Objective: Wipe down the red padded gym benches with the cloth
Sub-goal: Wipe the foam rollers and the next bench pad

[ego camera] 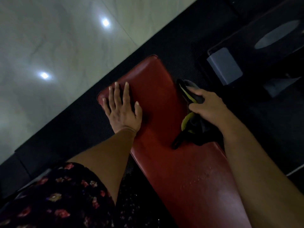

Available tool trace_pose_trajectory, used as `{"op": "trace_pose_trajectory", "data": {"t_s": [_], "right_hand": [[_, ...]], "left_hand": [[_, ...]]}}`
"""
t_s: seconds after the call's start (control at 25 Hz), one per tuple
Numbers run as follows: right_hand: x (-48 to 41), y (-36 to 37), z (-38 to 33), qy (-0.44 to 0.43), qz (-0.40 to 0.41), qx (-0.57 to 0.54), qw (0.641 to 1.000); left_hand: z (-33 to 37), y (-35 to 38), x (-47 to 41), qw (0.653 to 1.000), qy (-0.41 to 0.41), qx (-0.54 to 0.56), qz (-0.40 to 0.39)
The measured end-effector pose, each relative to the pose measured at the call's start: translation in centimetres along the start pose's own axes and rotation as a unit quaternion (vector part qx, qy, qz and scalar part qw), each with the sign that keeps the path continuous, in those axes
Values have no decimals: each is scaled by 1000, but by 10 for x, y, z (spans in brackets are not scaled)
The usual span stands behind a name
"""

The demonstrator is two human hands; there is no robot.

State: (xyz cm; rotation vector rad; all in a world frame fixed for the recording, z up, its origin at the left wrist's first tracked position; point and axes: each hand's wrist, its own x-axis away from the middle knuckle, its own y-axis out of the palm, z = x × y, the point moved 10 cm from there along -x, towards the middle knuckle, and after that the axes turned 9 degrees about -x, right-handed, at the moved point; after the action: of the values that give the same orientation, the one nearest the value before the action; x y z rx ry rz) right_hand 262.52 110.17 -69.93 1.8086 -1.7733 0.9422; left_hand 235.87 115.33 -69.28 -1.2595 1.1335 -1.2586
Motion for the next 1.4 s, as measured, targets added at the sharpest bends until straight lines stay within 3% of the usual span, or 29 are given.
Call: {"op": "trace_pose_trajectory", "data": {"t_s": [0.12, 0.24, 0.44, 0.6, 0.8, 1.0, 1.08, 1.2, 1.4], "right_hand": [[16, -9, 18, 34, -8, -1, 999], [8, -22, 30, 98, 23, 65, 993], [67, -9, 24, -17, 86, 119, 989], [72, -27, 61, 109, 89, 114, 983], [96, -15, 50, 45, 99, 218, 970], [123, -38, 102, 139, 79, 202, 966], [115, -42, 104, 150, 71, 247, 955], [127, -34, 88, 102, 117, 340, 927], [176, -43, 141, 150, 145, 272, 940]], "left_hand": [[0, 0, 1, 1000, 0, -10, -12], [2, 0, 1, 1000, 0, -9, -19], [5, -8, 3, 1000, 12, 14, -3], [6, -4, 2, 999, 27, 13, -23], [11, -10, 4, 998, 48, 20, -22], [62, -45, 26, 968, 243, 47, 52], [108, -50, 46, 941, 330, 55, 41], [173, -44, 96, 901, 432, 47, 5], [203, -6, 168, 865, 500, -5, -41]]}}
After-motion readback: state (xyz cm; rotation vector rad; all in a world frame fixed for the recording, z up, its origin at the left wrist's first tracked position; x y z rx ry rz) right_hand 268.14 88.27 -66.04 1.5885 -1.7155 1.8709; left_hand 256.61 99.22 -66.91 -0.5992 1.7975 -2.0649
